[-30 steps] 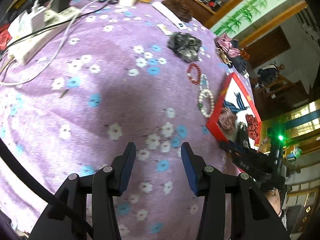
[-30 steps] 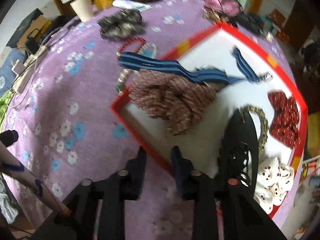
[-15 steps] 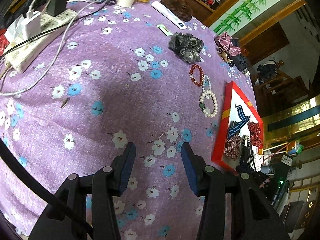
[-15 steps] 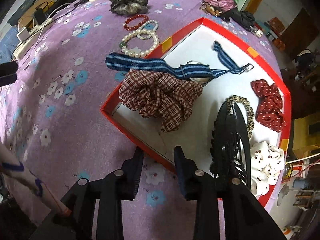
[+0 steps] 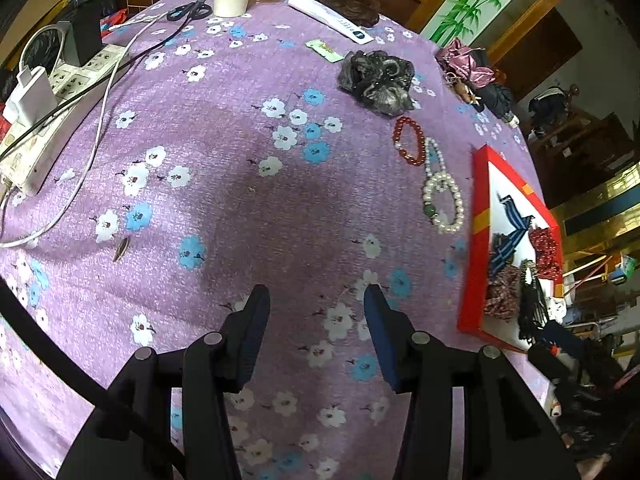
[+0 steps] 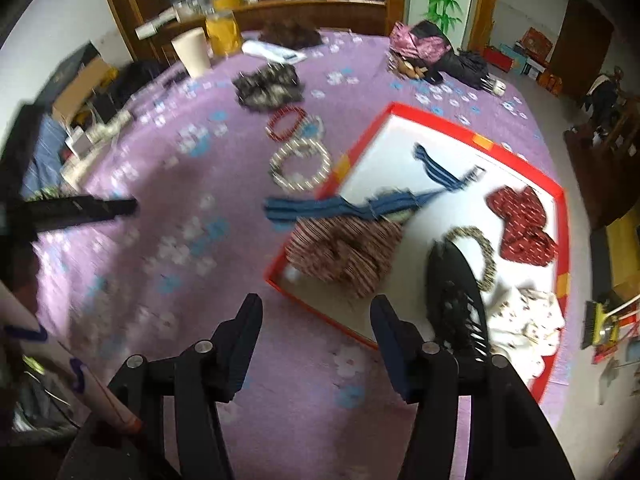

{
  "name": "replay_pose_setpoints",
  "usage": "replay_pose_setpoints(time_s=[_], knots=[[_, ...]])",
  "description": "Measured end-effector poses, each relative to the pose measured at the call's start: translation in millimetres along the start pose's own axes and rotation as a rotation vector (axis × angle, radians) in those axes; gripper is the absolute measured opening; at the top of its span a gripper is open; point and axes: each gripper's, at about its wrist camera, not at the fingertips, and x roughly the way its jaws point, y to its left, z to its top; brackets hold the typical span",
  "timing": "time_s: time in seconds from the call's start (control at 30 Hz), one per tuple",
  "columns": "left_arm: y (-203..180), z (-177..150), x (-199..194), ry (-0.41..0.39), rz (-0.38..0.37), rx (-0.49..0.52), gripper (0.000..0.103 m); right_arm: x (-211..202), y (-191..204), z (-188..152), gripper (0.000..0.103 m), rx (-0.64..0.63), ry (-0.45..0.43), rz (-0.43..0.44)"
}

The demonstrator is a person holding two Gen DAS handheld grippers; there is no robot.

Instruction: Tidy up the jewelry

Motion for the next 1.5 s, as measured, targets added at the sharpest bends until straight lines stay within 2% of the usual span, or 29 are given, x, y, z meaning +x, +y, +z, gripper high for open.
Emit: replay_pose_setpoints(time_s=[0.2,0.33,0.47,0.67,0.73,0.83,0.87,0.93,1.03,1.17,1.37,1.5], knots=[[6,4,0,-0.023,0.062,0.023,0.047,17,11,37,0.060,0.053,-0.010,0.102],[14,12,-6,-0.046,0.075,0.014,0.047,38,23,67,0.060,0.048,0.014,0.135],[25,19,-11,-0.060,0.072,-0.016,0.047,78,36,95,0.060,0.039,0.096,0.108],[39,31,-17,-0.069,0.074,-0.021,0.047,136,55,111,0.059,-0.033,0.226,-0.074],[41,37,-20,-0.076,0.076,-0.014,0.047,150,57,110,0.057,-0.033,0.267,-0.107],[40,48,-21,-0.084,0.071,-0.007,0.047,154,62,108,0.051,-0.041,0.253,-0.133],[39,52,-21,-0.086,0.065,-0.003,0.047,154,62,107,0.037,-0.043,0.256,-0.130],[35,61,-20,-0.090,0.060,0.007,0.048,155,65,102,0.017,-0.031,0.274,-0.072],[27,74,-13,-0.093,0.049,0.022,0.048,152,74,91,0.016,-0.056,0.274,-0.053],[9,90,6,-0.063,0.032,0.064,0.048,143,81,69,0.015,-0.035,0.281,0.024],[-34,105,51,0.009,0.005,0.159,0.048,124,85,26,0.015,-0.018,0.239,0.075],[-63,116,75,0.011,-0.005,0.209,0.047,115,83,3,0.015,-0.002,0.198,0.084]])
